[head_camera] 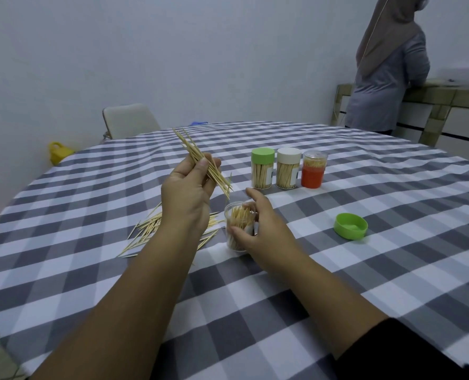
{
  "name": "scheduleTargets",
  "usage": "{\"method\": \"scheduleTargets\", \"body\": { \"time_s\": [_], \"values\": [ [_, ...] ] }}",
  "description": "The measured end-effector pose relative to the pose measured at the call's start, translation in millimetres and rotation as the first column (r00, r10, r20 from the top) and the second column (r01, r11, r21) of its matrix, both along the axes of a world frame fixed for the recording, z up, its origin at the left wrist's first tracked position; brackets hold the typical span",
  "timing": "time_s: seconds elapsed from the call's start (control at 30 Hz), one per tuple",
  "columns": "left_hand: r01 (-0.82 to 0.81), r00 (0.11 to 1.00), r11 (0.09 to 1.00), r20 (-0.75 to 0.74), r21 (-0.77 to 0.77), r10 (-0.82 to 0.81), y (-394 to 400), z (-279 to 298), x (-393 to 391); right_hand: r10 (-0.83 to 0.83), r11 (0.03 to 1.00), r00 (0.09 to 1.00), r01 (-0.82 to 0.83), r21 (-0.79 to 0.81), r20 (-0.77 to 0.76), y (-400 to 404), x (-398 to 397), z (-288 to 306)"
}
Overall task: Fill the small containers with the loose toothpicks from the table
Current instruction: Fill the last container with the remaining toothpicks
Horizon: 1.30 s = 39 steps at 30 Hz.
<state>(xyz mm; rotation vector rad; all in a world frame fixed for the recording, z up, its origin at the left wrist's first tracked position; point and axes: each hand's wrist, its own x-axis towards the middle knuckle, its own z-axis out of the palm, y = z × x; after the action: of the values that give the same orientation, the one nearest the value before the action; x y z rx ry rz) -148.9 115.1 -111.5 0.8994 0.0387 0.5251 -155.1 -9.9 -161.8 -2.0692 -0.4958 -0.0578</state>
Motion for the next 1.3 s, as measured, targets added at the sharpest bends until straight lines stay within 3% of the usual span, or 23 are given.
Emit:
{"method": "scheduleTargets", "body": {
  "time_s": [0.37,0.73,1.0,1.3],
  "values": [
    [0.08,0.997,0.993,-0.01,-0.091,-0.081,-1.9,-5.8,4.6,0.016,1.0,1.0,-0.016,0.008,0.001,0.8,0.3,-0.9],
    [0.15,0.982,0.931,-0.155,0.331,-0.103,-5.4,-24.6,6.1,0.022,1.0,1.0,-0.022,0.008,0.021,-3.8,0.0,1.8],
    [0.223,0.962,0.866,-0.245,0.448,-0.121,-13.6,-35.0,6.4,-0.043,0.999,0.998,0.044,-0.024,0.034,-9.4,4.2,3.9],
    [0.303,0.936,0.789,-0.324,0.534,-0.14,-7.8,-37.0,6.5,-0.013,1.0,1.0,0.013,0.005,0.025,-11.9,8.0,1.9]
  ]
}}
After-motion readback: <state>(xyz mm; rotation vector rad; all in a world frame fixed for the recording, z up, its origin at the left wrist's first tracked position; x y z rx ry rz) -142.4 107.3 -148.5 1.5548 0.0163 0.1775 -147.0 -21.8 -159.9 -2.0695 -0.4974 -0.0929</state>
